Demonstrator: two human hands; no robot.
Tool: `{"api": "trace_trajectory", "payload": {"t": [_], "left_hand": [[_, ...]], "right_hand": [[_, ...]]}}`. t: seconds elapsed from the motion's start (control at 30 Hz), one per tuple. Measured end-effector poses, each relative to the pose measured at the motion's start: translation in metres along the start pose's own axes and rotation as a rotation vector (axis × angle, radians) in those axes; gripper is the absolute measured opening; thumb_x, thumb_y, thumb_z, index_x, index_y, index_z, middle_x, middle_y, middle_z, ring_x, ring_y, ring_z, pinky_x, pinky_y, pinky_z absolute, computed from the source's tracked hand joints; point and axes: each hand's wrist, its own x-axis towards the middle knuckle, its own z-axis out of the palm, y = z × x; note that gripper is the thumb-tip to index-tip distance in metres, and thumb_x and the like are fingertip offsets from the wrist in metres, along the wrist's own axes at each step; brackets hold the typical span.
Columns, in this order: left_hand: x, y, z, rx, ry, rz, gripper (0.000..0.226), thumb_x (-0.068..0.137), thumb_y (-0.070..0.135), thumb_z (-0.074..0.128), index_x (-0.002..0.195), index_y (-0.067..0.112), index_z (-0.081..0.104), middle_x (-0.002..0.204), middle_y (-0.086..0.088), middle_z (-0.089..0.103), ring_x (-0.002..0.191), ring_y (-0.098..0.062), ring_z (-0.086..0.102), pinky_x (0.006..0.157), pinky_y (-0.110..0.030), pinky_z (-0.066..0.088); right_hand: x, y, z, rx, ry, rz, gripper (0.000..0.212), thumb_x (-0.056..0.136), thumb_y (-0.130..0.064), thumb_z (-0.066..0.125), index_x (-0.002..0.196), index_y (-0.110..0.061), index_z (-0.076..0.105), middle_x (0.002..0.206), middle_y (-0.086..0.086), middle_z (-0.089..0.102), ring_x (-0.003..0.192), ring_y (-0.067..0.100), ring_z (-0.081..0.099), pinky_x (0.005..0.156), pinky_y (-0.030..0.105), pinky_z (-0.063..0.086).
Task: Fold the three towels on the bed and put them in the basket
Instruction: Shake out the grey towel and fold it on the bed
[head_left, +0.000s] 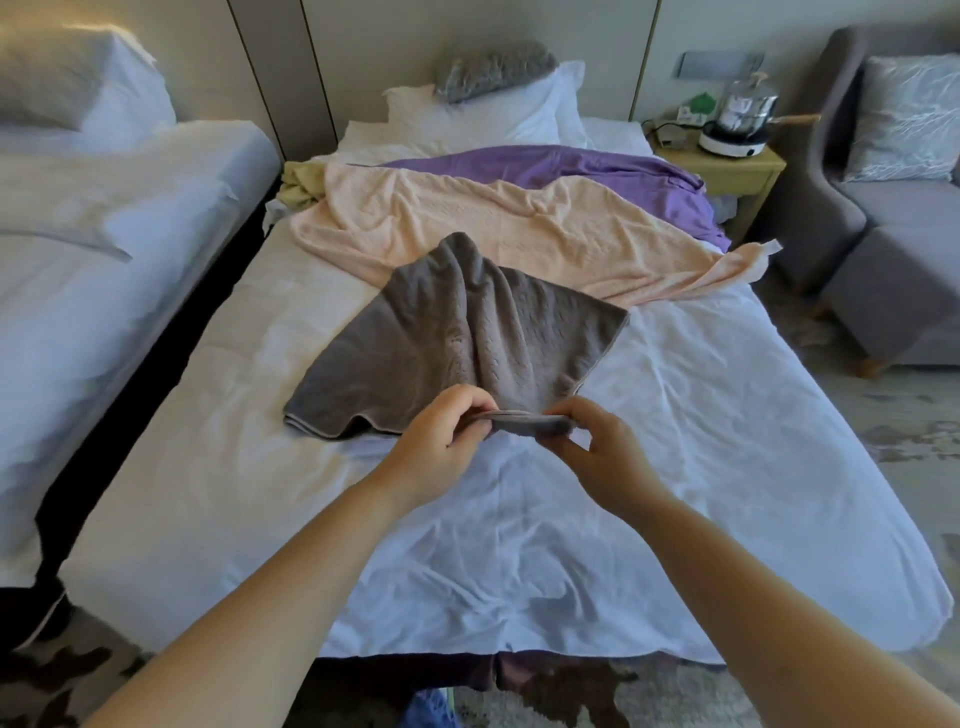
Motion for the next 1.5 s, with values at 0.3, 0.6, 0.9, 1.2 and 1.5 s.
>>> {"api": "trace_trajectory", "payload": {"t": [0.3, 0.6, 0.9, 1.2, 1.5], "left_hand": [[-0.015, 0.034, -0.019, 0.185, 0.193, 0.188, 0.019, 0.09, 0.015, 0.061, 0.104, 0.023, 0.051, 0.092, 0.016, 0.054, 0.084, -0.006, 0.055, 0.074, -0.023, 0.046], [0.001, 0.058, -0.03, 0.216, 0.279, 0.188, 0.022, 0.079, 0.016, 0.076, 0.096, 0.01, 0.064, 0.093, 0.001, 0.058, 0.084, -0.009, 0.055, 0.075, -0.015, 0.044], [0.037, 0.08, -0.068, -0.049, 0.315, 0.143, 0.027, 0.072, -0.001, 0.067, 0.071, 0.024, 0.058, 0.083, 0.012, 0.066, 0.081, -0.001, 0.065, 0.075, -0.017, 0.049], [0.124, 0.102, -0.152, -0.296, 0.333, 0.062, 0.024, 0.078, 0.008, 0.049, 0.09, 0.026, 0.058, 0.088, 0.008, 0.058, 0.083, 0.002, 0.054, 0.075, -0.01, 0.042], [0.227, 0.063, -0.237, 0.003, 0.149, -0.104, 0.053, 0.076, 0.056, 0.055, 0.091, 0.007, 0.066, 0.091, -0.007, 0.064, 0.089, -0.014, 0.058, 0.085, -0.032, 0.045]], "right_hand": [[0.018, -0.057, -0.004, 0.059, 0.069, -0.126, 0.032, 0.077, -0.006, 0.07, 0.079, -0.029, 0.048, 0.079, -0.002, 0.066, 0.077, 0.015, 0.062, 0.072, 0.037, 0.052], [0.031, -0.08, -0.013, 0.043, 0.077, -0.169, 0.014, 0.075, -0.001, 0.071, 0.082, -0.012, 0.065, 0.074, -0.017, 0.062, 0.074, -0.003, 0.06, 0.069, 0.008, 0.045], [0.059, -0.087, -0.03, 0.054, -0.082, -0.166, 0.025, 0.078, -0.024, 0.076, 0.102, -0.018, 0.073, 0.11, -0.013, 0.066, 0.101, -0.004, 0.058, 0.088, 0.004, 0.039], [0.146, -0.115, -0.021, 0.062, -0.034, -0.16, 0.012, 0.082, -0.015, 0.072, 0.088, -0.025, 0.069, 0.094, -0.018, 0.063, 0.087, -0.014, 0.055, 0.078, -0.001, 0.036], [0.268, -0.139, -0.012, 0.225, 0.123, -0.146, 0.026, 0.083, -0.004, 0.064, 0.084, -0.029, 0.055, 0.079, -0.007, 0.06, 0.072, -0.001, 0.057, 0.072, 0.017, 0.047]]}}
